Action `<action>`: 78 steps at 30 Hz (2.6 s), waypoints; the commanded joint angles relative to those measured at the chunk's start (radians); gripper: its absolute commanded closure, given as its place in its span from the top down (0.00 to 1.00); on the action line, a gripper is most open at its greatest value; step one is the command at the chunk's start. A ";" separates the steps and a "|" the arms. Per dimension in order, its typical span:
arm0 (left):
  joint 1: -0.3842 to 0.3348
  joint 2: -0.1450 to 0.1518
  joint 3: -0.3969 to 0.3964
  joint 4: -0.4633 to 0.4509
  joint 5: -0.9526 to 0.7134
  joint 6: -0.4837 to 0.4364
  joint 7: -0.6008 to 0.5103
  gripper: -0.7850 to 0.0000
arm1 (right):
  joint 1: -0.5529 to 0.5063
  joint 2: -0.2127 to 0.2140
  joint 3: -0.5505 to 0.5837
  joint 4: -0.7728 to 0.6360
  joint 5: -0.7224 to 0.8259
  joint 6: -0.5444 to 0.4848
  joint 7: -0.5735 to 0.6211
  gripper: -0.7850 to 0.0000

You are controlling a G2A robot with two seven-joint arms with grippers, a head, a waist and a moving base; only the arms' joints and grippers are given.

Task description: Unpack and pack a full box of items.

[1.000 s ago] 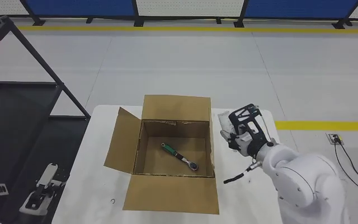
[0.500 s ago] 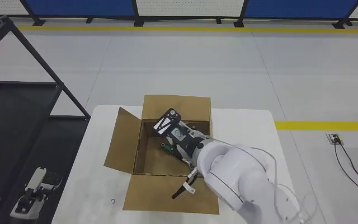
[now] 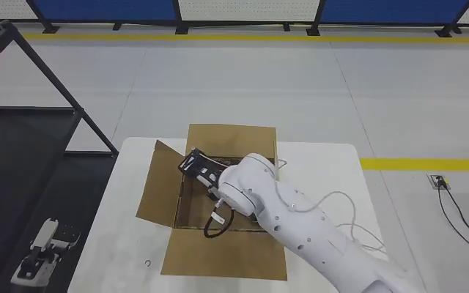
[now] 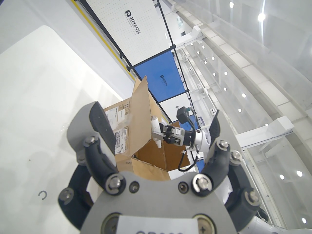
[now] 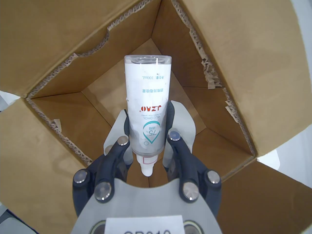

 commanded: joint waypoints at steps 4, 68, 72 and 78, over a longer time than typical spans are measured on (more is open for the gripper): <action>-0.004 0.000 -0.002 0.005 -0.001 0.001 -0.001 1.00 | 0.041 -0.041 -0.056 0.184 -0.001 -0.007 -0.047 0.00; -0.005 -0.002 0.045 -0.081 0.060 0.025 0.013 1.00 | -0.314 0.022 0.352 -0.386 -0.163 -0.102 -0.084 0.82; -0.011 -0.002 0.064 -0.093 0.082 0.031 0.012 1.00 | -0.508 0.057 0.451 -0.668 -0.210 -0.138 -0.077 1.00; -0.025 0.002 0.091 -0.092 0.143 0.045 -0.002 1.00 | -0.625 0.074 0.510 -0.791 -0.217 -0.167 -0.152 1.00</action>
